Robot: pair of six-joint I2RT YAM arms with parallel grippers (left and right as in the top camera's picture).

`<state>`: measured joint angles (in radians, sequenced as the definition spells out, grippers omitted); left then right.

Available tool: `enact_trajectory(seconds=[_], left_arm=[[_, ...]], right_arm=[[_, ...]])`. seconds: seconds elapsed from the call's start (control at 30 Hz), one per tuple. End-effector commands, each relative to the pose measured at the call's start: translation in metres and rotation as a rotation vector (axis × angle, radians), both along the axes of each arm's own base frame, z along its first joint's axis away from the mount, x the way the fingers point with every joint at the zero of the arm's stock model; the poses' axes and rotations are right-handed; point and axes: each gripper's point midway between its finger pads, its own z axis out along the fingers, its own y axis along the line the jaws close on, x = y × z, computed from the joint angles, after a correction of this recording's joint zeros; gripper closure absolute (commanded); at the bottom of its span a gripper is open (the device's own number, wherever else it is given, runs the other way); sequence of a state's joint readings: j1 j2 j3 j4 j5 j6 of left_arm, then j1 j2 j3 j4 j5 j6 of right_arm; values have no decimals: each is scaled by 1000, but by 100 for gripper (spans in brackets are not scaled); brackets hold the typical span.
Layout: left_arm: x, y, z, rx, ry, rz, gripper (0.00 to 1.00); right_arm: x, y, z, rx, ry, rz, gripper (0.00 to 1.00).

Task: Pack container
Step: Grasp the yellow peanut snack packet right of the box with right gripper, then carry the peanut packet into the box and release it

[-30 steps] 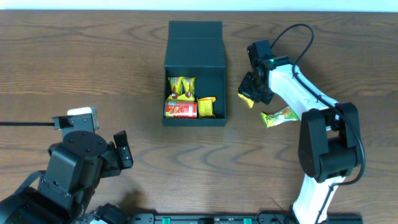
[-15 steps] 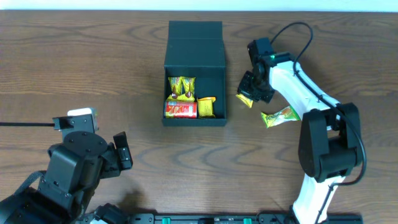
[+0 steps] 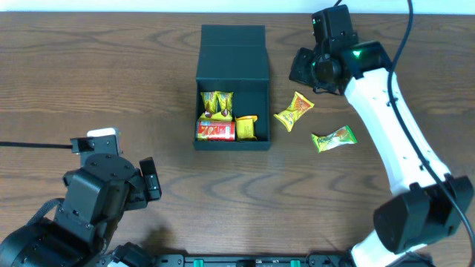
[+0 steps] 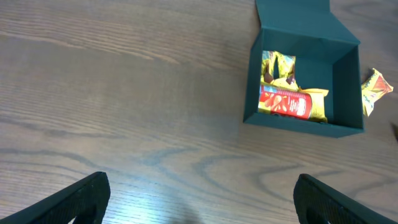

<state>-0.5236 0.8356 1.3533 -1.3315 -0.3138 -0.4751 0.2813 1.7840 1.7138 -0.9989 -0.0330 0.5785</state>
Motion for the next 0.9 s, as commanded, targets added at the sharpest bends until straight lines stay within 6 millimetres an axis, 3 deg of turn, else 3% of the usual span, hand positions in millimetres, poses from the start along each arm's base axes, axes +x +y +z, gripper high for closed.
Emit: enact_trajectory(seconds=[0.0, 0.07, 0.17, 0.43, 0.7, 0.87], left_arm=[[0, 1, 0, -11, -3, 15, 5], [0, 1, 0, -11, -3, 14, 5], [0, 1, 0, -10, -2, 14, 4], [-2, 2, -2, -3, 9, 14, 5], [-2, 2, -2, -2, 10, 14, 5], [-2, 2, -2, -2, 10, 14, 5]], right_arm=[[-4, -9, -15, -54, 50, -55, 61], [-7, -12, -31, -63, 100, -88, 49], [-7, -12, -57, -67, 173, -134, 46], [-15, -2, -133, -65, 379, -145, 53], [-25, -5, -167, -99, 480, -168, 54], [-27, -6, -172, -105, 494, -168, 60]])
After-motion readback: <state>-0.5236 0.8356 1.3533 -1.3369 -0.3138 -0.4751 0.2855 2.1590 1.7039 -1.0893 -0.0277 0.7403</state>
